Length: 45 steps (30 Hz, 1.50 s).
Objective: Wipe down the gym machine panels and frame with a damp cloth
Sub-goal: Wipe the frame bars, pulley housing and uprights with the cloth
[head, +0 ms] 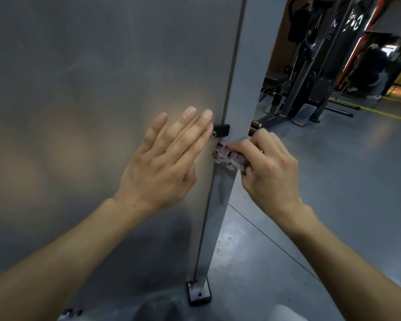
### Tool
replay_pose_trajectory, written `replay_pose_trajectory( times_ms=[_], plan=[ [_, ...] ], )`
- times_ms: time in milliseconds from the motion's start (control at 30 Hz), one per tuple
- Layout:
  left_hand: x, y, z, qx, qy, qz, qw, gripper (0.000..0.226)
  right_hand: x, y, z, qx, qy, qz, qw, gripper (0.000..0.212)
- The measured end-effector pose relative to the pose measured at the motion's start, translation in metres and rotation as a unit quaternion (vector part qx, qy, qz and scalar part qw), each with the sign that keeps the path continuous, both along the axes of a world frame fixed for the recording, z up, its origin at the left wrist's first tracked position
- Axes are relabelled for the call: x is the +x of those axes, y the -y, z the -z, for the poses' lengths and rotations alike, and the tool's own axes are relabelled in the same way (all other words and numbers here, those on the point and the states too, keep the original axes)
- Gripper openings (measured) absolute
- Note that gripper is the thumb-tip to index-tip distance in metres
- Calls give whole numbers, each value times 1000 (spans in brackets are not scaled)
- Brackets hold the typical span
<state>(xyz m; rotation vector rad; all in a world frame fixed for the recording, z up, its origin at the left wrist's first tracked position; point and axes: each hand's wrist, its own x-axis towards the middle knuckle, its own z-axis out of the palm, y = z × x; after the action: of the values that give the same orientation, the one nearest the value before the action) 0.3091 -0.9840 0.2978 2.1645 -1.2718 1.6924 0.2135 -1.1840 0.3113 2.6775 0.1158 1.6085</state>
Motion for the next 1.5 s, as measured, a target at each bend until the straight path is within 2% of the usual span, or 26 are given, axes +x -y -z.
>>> replay_pose_trajectory(
  times_ms=[67,167,233,333,433,633,800,867,967,1067,1133,1233,1333,1500],
  plan=[
    [0,0,3,-4,0,1,1000,69,-2,-4,24,-4,-23,-10,1000,38],
    [-1,-1,9,-4,-11,0,1000,70,-10,-3,60,-21,-76,-30,996,52],
    [-3,-3,14,2,-17,-1,1000,71,-11,0,58,-26,-94,-14,995,41],
    [-3,-6,21,13,-23,-2,1000,71,-9,4,36,-2,-61,8,998,29],
    [-5,-7,31,21,-32,-9,999,71,-6,3,30,49,-36,3,998,29],
    [-11,-15,56,63,-56,-17,996,72,-7,0,76,70,-105,-29,992,34],
    [-11,-14,67,77,-71,-23,994,78,-2,-1,30,90,-7,-33,995,36],
    [-13,-12,69,71,-82,-24,994,79,-1,-4,40,90,-2,-31,995,32],
    [-15,-10,74,68,-96,-22,993,79,-6,-2,90,94,-63,-37,993,27],
    [-17,-13,82,76,-101,-21,992,78,-12,3,116,97,-137,-42,985,40],
    [-18,-16,90,86,-108,-23,990,81,-10,5,102,107,-124,-49,985,38],
    [-18,-17,101,91,-119,-28,988,86,-5,4,71,136,-48,-56,988,33],
    [-20,-13,110,79,-133,-26,988,87,-2,3,76,146,-24,-55,987,33],
    [-24,-10,124,70,-147,-31,986,86,-11,3,148,141,-143,-41,979,37]
  ],
)
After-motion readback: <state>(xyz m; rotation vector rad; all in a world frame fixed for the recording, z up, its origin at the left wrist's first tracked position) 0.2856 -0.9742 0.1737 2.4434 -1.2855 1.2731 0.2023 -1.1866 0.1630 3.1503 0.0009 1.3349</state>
